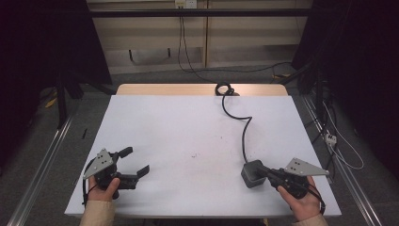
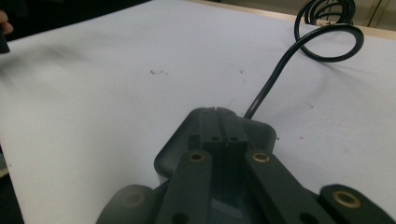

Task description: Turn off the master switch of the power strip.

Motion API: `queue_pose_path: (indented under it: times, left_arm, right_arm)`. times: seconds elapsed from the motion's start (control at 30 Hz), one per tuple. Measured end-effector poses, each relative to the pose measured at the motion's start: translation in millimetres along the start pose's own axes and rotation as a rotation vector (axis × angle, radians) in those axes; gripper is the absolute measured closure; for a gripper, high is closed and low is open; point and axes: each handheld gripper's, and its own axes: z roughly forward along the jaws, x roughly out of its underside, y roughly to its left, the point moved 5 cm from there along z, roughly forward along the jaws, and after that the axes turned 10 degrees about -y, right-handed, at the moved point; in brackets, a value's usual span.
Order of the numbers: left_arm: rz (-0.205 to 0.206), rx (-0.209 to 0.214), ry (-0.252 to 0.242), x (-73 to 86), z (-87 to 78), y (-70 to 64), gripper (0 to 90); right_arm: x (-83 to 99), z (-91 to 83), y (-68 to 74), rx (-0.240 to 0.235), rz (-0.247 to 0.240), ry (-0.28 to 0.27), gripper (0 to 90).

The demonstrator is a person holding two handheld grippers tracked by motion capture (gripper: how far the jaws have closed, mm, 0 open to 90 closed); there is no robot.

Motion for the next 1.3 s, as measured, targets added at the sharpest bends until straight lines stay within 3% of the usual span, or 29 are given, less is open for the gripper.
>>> queue_pose_path:
  times: [0.27,0.37,0.6,0.83,1.3]
  left_arm:
    - [-0.001,0.001,0.0,-0.1,0.2,0.6,3.0]
    - [0.002,0.005,0.002,0.2,0.8,0.4,3.0]
    - [0.0,0.005,0.003,0.7,0.7,0.7,2.9]
    - [-0.002,0.005,0.004,0.9,0.6,0.7,3.0]
    - [-0.004,0.001,0.002,0.7,-0.4,1.0,2.9]
  right_arm:
    - [-7.0,-1.6,0.7,-0.03,0.053,-0.069,90.0]
    - [-7.2,-0.9,0.5,-0.026,0.06,-0.073,82.0]
    - [-7.5,2.1,1.6,-0.018,0.057,-0.073,77.8]
    - [-6.7,4.9,-0.1,0.015,0.062,-0.081,55.3]
    - [-5.8,7.3,-4.5,0.071,0.065,-0.092,25.5]
